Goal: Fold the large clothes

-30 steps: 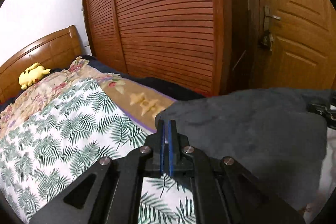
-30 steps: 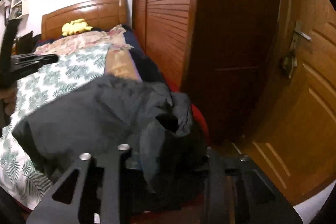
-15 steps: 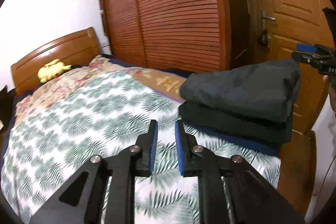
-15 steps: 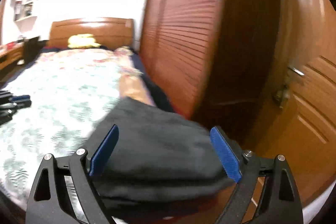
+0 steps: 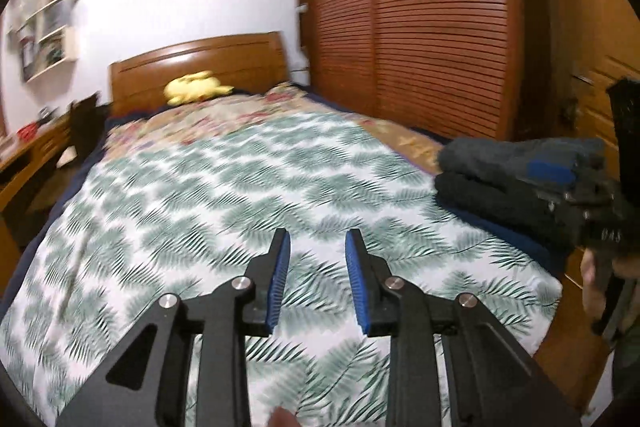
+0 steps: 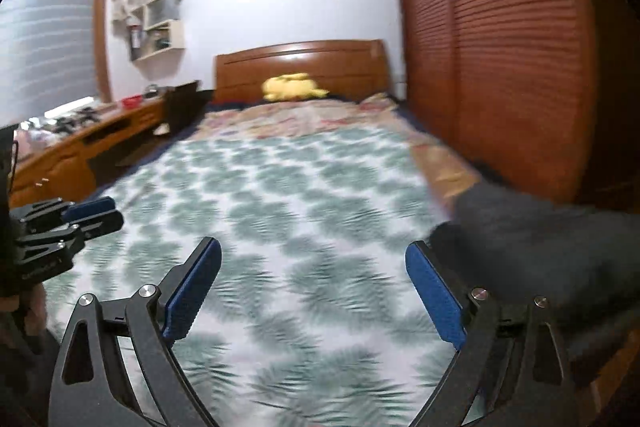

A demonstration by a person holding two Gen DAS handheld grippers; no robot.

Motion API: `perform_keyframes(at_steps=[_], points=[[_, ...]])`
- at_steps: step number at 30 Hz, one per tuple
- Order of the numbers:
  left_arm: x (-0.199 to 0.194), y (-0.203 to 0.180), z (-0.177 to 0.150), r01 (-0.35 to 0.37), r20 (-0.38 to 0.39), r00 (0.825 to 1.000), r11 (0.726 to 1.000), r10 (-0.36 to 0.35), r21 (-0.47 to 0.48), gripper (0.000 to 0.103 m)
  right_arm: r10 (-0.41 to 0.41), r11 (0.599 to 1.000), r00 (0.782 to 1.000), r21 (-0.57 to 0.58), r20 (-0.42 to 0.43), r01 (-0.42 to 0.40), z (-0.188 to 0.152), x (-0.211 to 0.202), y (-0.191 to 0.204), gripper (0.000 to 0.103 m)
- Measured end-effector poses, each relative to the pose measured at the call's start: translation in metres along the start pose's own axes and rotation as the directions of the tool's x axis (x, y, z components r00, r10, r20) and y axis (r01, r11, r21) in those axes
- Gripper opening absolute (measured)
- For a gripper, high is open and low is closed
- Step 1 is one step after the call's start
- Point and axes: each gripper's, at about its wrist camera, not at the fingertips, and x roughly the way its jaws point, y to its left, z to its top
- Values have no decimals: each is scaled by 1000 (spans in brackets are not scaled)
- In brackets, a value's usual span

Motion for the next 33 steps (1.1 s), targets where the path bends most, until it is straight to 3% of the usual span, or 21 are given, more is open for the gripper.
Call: perform_keyframes(at_steps=[4, 12, 24, 33], points=[[-10, 30, -27, -113, -4, 994, 992, 113, -49, 28, 56, 998, 998, -14, -7, -56, -10, 14, 43, 95], [-26, 72, -66, -228, -18, 974, 966, 228, -125, 28, 116, 992, 993, -39, -21, -116, -33, 33, 97, 95], [-46, 91, -90, -304, -26, 953, 942, 303, -143, 29, 108, 992, 994, -65, -30, -110, -51, 38, 129, 95], [-51, 90, -92, -291, -21, 956, 945, 292, -147, 29, 108, 992, 994, -60, -32, -110, -54, 39, 135, 95]])
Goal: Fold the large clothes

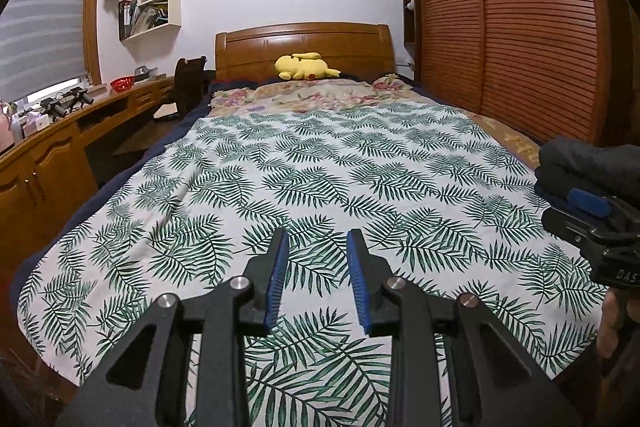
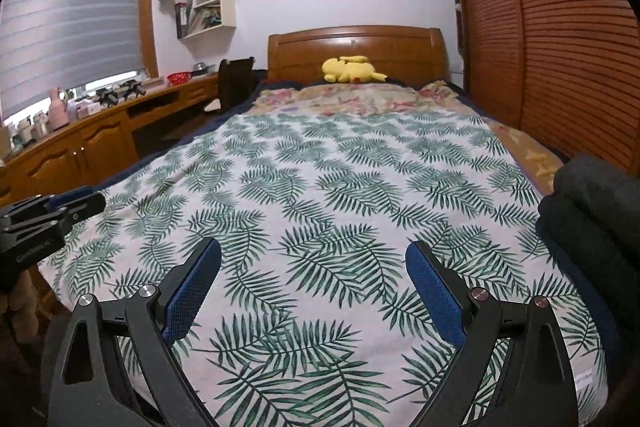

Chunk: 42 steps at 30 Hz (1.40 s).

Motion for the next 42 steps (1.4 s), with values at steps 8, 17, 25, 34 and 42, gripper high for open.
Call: perform_keyframes(at_steps=[8, 17, 25, 34, 42], points=[[-1, 1, -1, 5, 0, 1000, 1000, -5, -1, 30, 3, 1000, 1000, 2, 8, -3, 0, -2, 2, 95], [-2, 2, -2, 9, 1, 1000, 1000, -9, -10, 30, 2, 1000, 1000, 2, 9, -2, 0, -2, 1, 95], [-3, 2, -1, 10, 7, 1000, 1000, -9, -17, 30, 6, 1000, 1000, 4, 10, -6, 0, -1, 1, 95], [-7, 0, -2, 10, 13, 1000, 1000, -10, -18, 30, 6, 1000, 1000, 8, 14, -6, 1, -2, 1, 95], [-9, -1, -1, 12, 16, 1000, 1000, -11, -20, 31, 7, 1000, 1000, 11, 14, -7, 1, -1, 1, 95]])
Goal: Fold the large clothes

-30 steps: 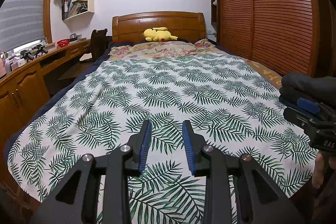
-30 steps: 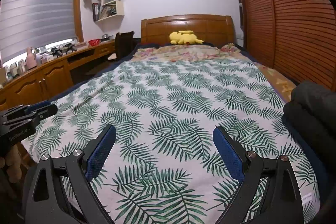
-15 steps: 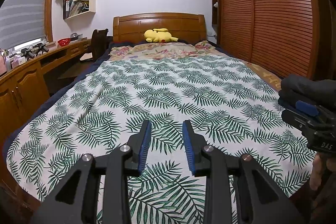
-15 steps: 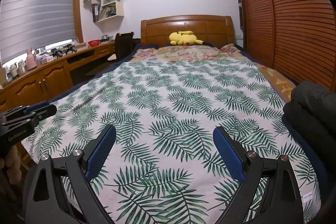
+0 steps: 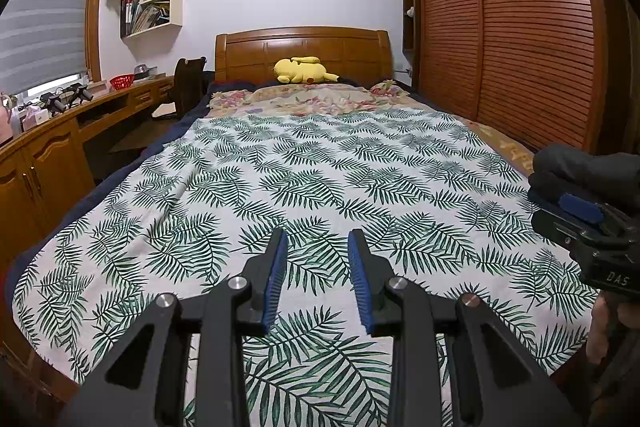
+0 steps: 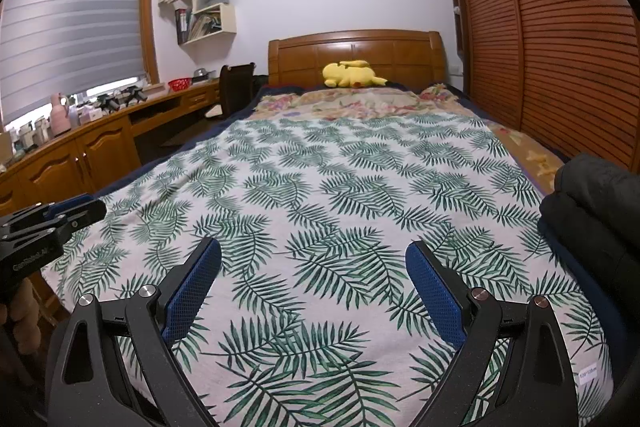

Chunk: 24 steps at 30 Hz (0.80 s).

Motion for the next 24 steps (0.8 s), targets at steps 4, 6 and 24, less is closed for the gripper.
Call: perform_keyframes(at_steps=[4, 6, 24], points=[[0, 0, 0, 1, 0, 1000, 1000, -1, -1, 31, -1, 1000, 1000, -2, 1, 1, 0, 0, 0, 95], [0, 0, 0, 0, 0, 1000, 1000, 0, 0, 31, -1, 1000, 1000, -3, 1, 1, 0, 0, 0, 95], [-1, 0, 0, 2, 2, 1000, 1000, -2, -2, 31, -3, 1000, 1000, -1, 4, 3, 1, 1, -1, 95]])
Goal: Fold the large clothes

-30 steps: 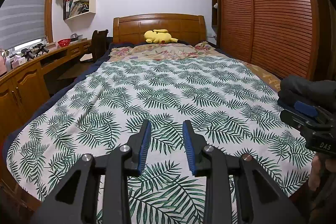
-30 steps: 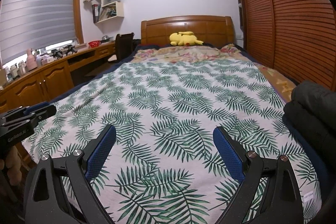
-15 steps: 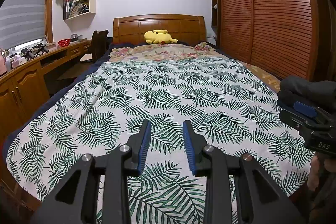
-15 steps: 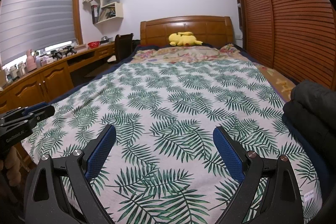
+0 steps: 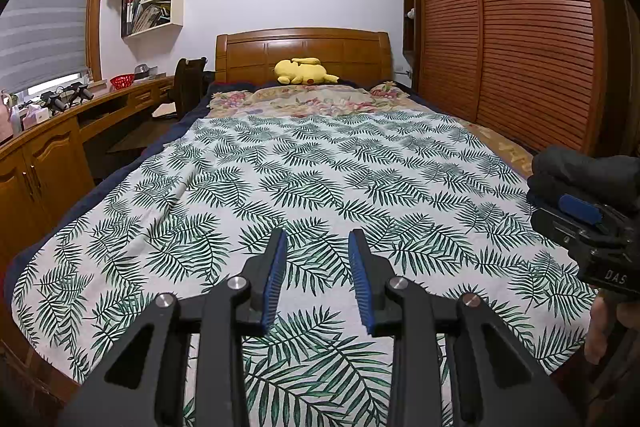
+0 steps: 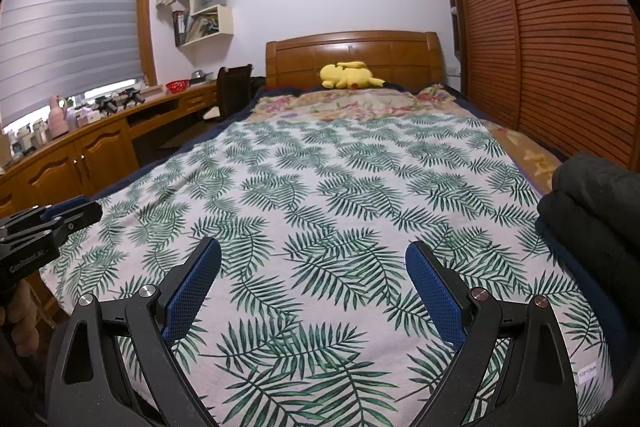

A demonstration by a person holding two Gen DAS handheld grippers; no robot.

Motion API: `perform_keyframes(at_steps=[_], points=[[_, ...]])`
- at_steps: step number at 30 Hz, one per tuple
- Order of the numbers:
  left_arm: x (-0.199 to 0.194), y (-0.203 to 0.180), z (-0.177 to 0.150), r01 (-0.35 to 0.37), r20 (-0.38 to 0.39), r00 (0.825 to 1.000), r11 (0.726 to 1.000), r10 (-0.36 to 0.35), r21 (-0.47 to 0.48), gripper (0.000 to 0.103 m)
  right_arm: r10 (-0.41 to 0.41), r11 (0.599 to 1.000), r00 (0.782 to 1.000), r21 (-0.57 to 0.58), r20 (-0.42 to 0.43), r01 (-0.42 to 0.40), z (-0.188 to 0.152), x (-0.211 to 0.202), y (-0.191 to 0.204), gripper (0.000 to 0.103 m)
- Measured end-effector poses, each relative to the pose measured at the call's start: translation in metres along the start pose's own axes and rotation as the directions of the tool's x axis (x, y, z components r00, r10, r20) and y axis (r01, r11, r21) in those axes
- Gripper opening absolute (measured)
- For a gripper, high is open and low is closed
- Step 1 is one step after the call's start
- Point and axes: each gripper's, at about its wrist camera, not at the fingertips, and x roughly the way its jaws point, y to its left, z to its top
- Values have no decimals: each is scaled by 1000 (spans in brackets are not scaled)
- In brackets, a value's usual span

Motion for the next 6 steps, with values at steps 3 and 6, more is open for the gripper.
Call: perform_keyframes(at_steps=[3, 6], points=[[0, -1, 0, 0, 2, 1000, 1000, 0, -1, 31, 0, 1000, 1000, 1, 1, 0, 0, 0, 0, 95], [-1, -1, 1, 1, 2, 1000, 1000, -1, -2, 31, 0, 1000, 1000, 1, 2, 0, 1, 0, 0, 95]])
